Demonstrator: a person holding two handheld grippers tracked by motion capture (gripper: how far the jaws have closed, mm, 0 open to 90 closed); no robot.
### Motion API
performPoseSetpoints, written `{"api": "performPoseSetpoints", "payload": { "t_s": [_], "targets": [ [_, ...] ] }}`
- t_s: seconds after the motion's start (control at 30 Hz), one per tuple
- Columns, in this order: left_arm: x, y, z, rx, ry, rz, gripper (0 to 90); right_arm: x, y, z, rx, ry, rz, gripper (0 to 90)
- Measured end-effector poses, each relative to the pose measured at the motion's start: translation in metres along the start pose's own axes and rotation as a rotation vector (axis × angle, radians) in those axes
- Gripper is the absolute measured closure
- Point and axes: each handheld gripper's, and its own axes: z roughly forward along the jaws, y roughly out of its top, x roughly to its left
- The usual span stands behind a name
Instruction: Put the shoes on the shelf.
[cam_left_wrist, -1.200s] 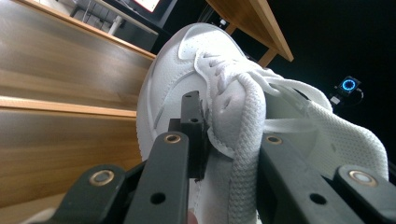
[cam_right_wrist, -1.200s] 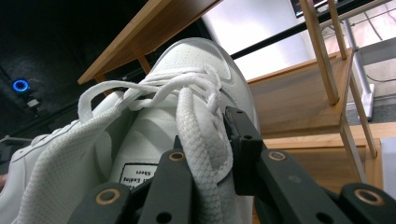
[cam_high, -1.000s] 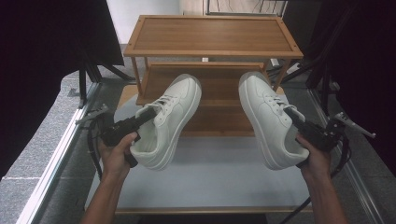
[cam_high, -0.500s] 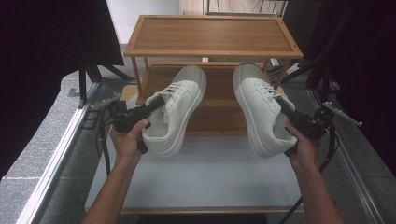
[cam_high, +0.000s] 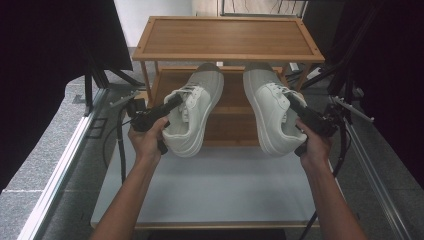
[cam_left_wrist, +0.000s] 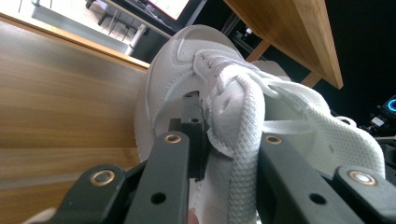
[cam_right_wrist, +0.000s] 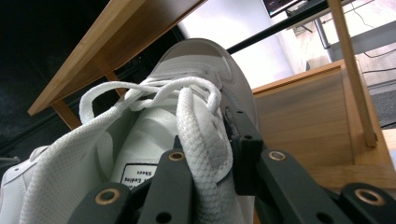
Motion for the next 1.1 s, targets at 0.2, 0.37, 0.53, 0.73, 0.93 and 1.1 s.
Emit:
{"api": "performPoseSetpoints", "payload": {
  "t_s": [0.2,0.37,0.53,0.73,0.93,1.1],
  "targets": [
    [-0.002,0.005,0.007,-0.011,-0.004,-0.005,80.4,0.003,0.001,0.009,-0.006,-0.022,0.005,80.7],
    [-0.003,0.007,0.014,-0.018,0.005,-0.021,80.4,0.005,0.001,0.017,-0.004,-0.037,0.011,80.7],
    [-0.004,0.009,0.022,-0.019,0.016,-0.013,80.4,0.008,0.001,0.025,-0.004,-0.063,0.016,80.7],
    [-0.001,0.01,0.031,-0.027,0.04,-0.02,80.4,0.011,0.004,0.036,0.002,-0.086,0.005,80.7],
    [0.004,0.013,0.039,-0.04,0.068,-0.027,80.3,0.014,0.007,0.043,0.006,-0.099,-0.005,80.5],
    [0.004,0.013,0.046,-0.046,0.082,-0.034,80.2,0.016,0.009,0.052,0.017,-0.115,-0.027,80.5]
  ]
}}
